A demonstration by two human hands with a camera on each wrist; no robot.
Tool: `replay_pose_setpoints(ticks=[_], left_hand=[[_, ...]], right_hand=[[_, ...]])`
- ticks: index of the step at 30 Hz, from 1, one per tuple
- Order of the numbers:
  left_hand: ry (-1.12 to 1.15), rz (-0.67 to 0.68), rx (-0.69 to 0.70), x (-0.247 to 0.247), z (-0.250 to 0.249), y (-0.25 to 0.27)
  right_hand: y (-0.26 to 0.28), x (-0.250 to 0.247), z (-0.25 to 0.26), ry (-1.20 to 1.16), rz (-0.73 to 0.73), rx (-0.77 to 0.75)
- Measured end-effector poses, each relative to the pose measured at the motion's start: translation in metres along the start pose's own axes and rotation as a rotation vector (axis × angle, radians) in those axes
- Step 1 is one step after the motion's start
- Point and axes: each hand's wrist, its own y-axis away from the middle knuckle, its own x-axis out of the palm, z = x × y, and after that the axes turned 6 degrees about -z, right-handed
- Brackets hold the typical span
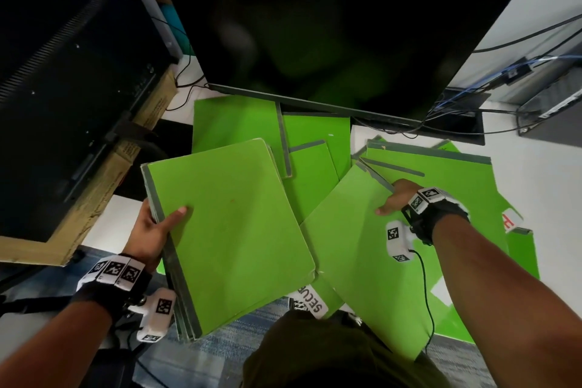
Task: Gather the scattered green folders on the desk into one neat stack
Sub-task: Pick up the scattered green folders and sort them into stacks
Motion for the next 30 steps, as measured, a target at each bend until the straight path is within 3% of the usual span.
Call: replay_pose_setpoints(ticks=[6, 12, 19, 25, 30], left_hand=[[-0.038, 0.033, 0.004, -0.003, 0.003, -0.003], [-0.021, 0.071, 0.044, 0.002, 0.0, -0.004], [0.032, 0.135, 0.097, 0.028, -0.002, -0.009], [0.064, 0.231, 0.143, 0.067, -0.027, -0.001], [-0.052, 0.315, 0.174, 0.112, -0.046, -0.002]], right_hand=[[0.007, -0.002, -0.005, 0.02, 0.087, 0.006], [0.015, -0.005, -0.022, 0.025, 0.007, -0.054], [0.033, -0.084, -0.085, 0.078, -0.195, -0.114], [0.076, -0.165, -0.145, 0.223, -0.498, 0.006], [0.134, -0.201, -0.129, 0.344, -0.61, -0.177]])
